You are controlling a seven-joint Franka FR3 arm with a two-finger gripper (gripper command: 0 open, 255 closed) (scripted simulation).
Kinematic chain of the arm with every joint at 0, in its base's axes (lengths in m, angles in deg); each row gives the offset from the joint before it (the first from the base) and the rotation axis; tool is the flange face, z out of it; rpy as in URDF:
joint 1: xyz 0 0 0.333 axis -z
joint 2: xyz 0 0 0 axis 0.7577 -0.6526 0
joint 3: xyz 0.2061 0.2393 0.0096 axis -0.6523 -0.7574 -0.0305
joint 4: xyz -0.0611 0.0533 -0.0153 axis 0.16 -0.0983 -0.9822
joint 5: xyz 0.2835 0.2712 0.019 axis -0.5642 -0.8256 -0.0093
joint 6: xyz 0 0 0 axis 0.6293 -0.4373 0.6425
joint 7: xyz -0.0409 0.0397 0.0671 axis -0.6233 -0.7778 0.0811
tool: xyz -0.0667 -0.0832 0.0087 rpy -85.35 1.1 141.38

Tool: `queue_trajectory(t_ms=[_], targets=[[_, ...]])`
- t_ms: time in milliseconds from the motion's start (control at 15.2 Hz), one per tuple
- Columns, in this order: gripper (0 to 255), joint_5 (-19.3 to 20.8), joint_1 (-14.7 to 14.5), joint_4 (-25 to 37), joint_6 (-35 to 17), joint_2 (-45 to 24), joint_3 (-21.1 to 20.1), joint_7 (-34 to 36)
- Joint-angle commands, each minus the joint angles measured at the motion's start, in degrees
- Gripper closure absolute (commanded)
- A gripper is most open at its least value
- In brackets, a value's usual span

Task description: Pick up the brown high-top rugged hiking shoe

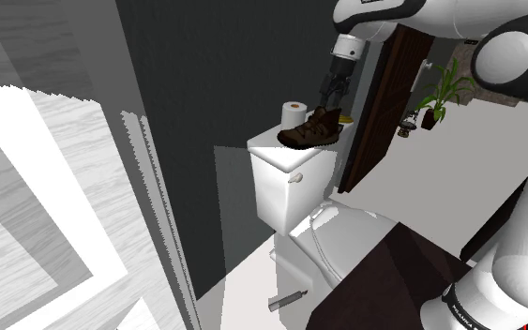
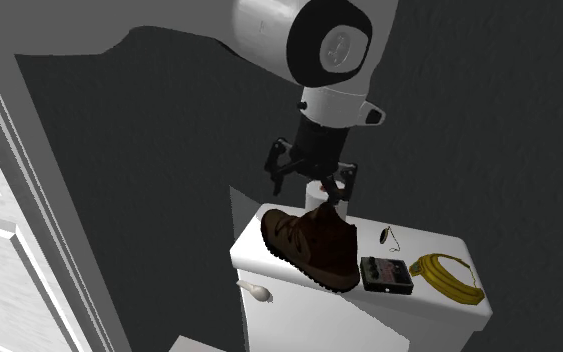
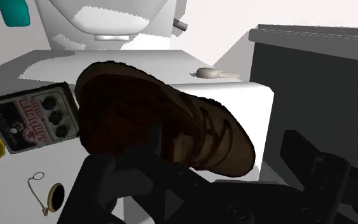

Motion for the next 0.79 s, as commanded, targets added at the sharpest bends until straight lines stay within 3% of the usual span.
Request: queue_trajectory(t_ms=[0,660,726], targets=[[0,-2.3,1.6,6.5,1.8,-5.6,-0.2,-1.5],[0,-2.8,1.4,1.9,-3.5,-6.6,-0.5,-3.0],[255,-2.8,1.4,1.9,-3.5,-6.5,-0.5,-3.0]])
